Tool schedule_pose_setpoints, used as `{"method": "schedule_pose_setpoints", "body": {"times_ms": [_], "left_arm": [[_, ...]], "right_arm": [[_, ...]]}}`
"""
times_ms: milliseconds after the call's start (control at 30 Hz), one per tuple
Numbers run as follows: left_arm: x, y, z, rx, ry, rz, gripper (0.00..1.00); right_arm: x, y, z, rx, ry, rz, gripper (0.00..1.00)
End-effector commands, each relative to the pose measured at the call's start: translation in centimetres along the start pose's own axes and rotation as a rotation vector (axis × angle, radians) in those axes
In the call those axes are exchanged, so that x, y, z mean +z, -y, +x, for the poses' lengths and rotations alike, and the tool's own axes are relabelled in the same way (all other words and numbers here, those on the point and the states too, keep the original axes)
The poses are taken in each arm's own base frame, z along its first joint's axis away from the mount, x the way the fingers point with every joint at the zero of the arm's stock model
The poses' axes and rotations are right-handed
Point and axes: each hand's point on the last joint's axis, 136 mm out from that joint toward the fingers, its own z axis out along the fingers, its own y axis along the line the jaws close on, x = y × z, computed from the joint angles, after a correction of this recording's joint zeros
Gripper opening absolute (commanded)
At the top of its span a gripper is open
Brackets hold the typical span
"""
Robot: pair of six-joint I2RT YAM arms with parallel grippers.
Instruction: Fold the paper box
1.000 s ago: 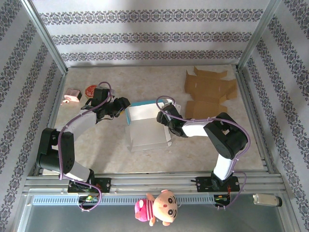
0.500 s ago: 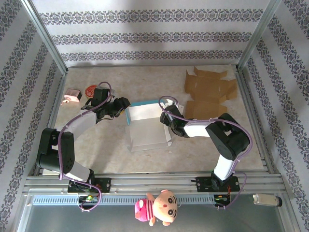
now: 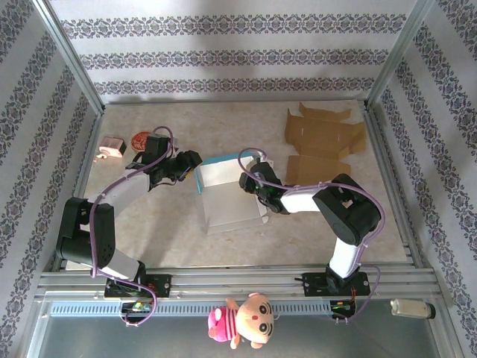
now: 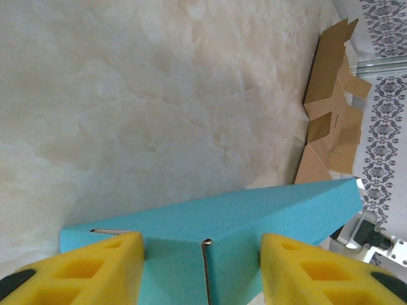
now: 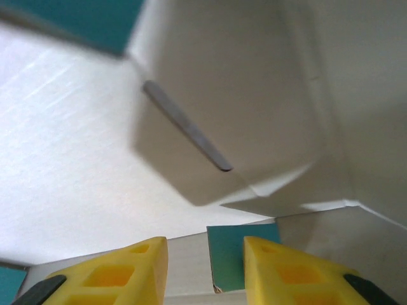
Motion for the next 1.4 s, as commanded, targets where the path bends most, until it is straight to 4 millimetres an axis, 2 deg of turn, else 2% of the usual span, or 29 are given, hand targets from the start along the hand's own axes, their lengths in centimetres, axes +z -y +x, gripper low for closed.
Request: {"method": "schedule_pose_setpoints", "body": {"times_ms": [0,100,200,300,367,467,667,700,733,767,867,967,1167,1367], "left_arm": [[0.6,-1.3,1.9,-0.006,-0.064,-0.053,0.50],[0.6,-1.3,1.9,-0.005,-0.062,-0.053,0.50],[0.6,-1.2,1.8,-0.008,-0.061,-0.050,0.50],[0.6,-1.3,1.9,-0.007,-0.060,-0.053,0.50],[0.5,-1.5,1.9,-0.006,-0.061,-0.059,0.50],[0.6,-1.6,2.0,-0.004,-0.065,-0.065,0.50],[0.6,-1.7,2.1,-0.005,-0.065,-0.065,0.50],[0.5,-1.6,2.1,-0.003,-0.063,-0.063,0.50],[0.5,-1.6,2.0,-0.001,-0.060,-0.065,0.50],[0.5,-1.5,2.0,0.001,-0.060,-0.064,0.50],[0.4,-1.4,2.1,0.000,-0.060,-0.061,0.50],[0.5,-1.2,2.1,0.000,-0.060,-0.058,0.50],[0.5,-1.0,2.1,0.006,-0.063,-0.057,0.50],[0.4,-1.0,2.1,0.007,-0.055,-0.055,0.50]], "right_arm": [[-0.6,-1.9,-0.3,-0.072,0.025,-0.057,0.37],[0.0,-2.4,1.1,-0.088,-0.032,-0.086,0.37],[0.8,-1.9,2.6,-0.081,-0.074,-0.080,0.37],[0.6,-1.7,2.6,-0.076,-0.070,-0.073,0.38],[-0.5,-1.9,1.8,-0.097,-0.045,-0.073,0.41],[-3.2,-2.1,0.3,-0.155,0.000,-0.067,0.48],[-9.3,0.2,-2.6,-0.257,0.104,0.015,0.76],[-10.2,0.9,-3.3,-0.269,0.133,0.040,0.82],[-10.9,1.6,-4.1,-0.268,0.166,0.061,0.94],[-11.4,2.1,-4.8,-0.268,0.188,0.075,0.98],[-11.4,2.9,-6.3,-0.285,0.190,0.075,0.98],[-9.9,2.8,-6.9,-0.315,0.153,0.059,0.94],[-5.9,2.6,-6.4,-0.370,0.070,0.066,0.70],[-4.1,3.6,-6.1,-0.331,0.061,0.108,0.46]]}}
